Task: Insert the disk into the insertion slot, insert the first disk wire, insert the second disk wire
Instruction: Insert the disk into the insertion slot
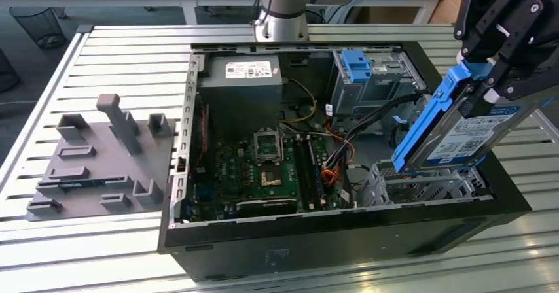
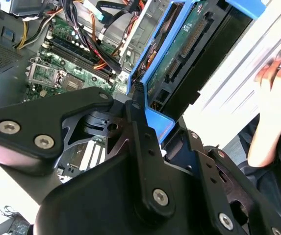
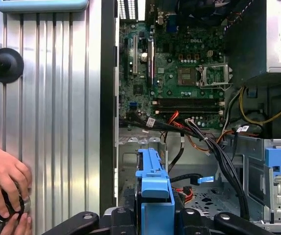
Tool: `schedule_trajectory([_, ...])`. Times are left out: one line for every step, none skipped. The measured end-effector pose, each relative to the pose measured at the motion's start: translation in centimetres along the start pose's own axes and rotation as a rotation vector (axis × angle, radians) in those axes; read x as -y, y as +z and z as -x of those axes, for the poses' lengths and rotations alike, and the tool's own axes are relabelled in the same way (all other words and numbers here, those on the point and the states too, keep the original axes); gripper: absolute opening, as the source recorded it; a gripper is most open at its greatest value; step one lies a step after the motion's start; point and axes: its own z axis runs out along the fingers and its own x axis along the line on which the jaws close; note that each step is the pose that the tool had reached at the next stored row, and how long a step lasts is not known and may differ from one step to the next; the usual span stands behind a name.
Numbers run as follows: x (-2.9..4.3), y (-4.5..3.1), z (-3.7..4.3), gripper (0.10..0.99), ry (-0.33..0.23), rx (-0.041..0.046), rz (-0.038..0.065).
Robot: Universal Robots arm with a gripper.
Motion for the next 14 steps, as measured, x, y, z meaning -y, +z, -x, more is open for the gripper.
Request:
schedule_trajectory([-0.01, 0.12, 0.05, 0.365, 0.0, 0.0, 0.0])
schedule_trajectory([-0.02, 0.23, 0.09, 0.365, 0.0, 0.0001, 0.0])
schedule_trajectory([-0.02, 0.34, 0.12, 0.365, 0.0, 0.0004, 0.0])
schedule_trajectory([-0.03, 0.44, 0.13, 0.365, 0.0, 0.0008, 0.0])
schedule_trajectory([-0.04, 0.54, 0.15, 0.365, 0.0, 0.0012, 0.0])
schedule_trajectory([-0.04, 0.62, 0.17, 0.365, 0.0, 0.0013, 0.0])
schedule_trajectory([-0.05, 0.7, 0.18, 0.365, 0.0, 0.0013, 0.0])
schedule_trajectory([-0.05, 0.78, 0.19, 0.365, 0.0, 0.0014, 0.0])
schedule_trajectory([-0.05, 0.84, 0.21, 0.365, 0.0, 0.0014, 0.0])
schedule_trajectory([-0.05, 0.91, 0.22, 0.365, 0.0, 0.0015, 0.0])
schedule_trajectory([-0.05, 0.96, 0.23, 0.365, 0.0, 0.0013, 0.0])
schedule_trajectory([-0.05, 1.02, 0.24, 0.365, 0.0, 0.0015, 0.0])
schedule_trajectory([-0.05, 1.08, 0.26, 0.365, 0.0, 0.0018, 0.0])
schedule_trajectory([-0.05, 1.13, 0.28, 0.365, 0.0, 0.002, 0.0])
